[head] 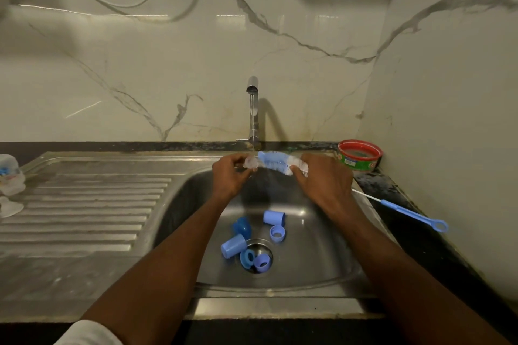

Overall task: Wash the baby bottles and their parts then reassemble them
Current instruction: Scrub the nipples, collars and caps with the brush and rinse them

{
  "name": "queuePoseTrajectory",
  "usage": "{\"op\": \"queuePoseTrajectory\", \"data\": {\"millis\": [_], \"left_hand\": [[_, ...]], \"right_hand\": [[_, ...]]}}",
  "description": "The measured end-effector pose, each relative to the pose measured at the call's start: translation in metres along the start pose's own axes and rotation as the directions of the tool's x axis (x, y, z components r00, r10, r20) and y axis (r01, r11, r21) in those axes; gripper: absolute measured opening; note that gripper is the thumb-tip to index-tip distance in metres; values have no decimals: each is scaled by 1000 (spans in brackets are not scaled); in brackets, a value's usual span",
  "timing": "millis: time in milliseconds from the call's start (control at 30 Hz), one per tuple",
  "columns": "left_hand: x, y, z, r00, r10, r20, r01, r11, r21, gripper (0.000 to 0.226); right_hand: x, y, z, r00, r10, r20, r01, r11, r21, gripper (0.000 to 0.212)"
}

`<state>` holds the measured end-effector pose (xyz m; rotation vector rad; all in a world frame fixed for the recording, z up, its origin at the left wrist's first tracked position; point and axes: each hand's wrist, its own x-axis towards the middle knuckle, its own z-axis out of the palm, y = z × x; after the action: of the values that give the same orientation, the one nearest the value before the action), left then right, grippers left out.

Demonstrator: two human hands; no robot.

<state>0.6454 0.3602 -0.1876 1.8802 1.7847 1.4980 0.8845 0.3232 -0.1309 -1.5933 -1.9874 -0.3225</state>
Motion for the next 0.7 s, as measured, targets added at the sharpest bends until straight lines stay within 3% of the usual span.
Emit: {"op": "queuePoseTrajectory", "data": {"millis": [100,233,400,567,633,700], "left_hand": [[0,-2,-4,1000,17,5,-17,1000,-5,34],[0,-5,-10,981,171,89,-175,984,41,36],[6,-9,-19,949,303,92,-313,940,133,37],[10,-11,-19,874,387,293,-444,881,164,25],[9,-6,-17,867,412,279,-469,864,183,18],[7,-5,-14,868,441,229,-487,846,216,18]], "right_hand": [[-2,-4,1,998,-64,20,64,998,5,34],[-1,-5,6,993,-106,54,104,994,36,34],[4,-2,4,975,-215,52,214,976,23,28],[7,-8,-3,961,-266,72,275,950,-152,27],[5,-12,1,975,-209,80,221,954,-204,30],[6,-16,5,985,-5,173,27,992,-121,33]]}}
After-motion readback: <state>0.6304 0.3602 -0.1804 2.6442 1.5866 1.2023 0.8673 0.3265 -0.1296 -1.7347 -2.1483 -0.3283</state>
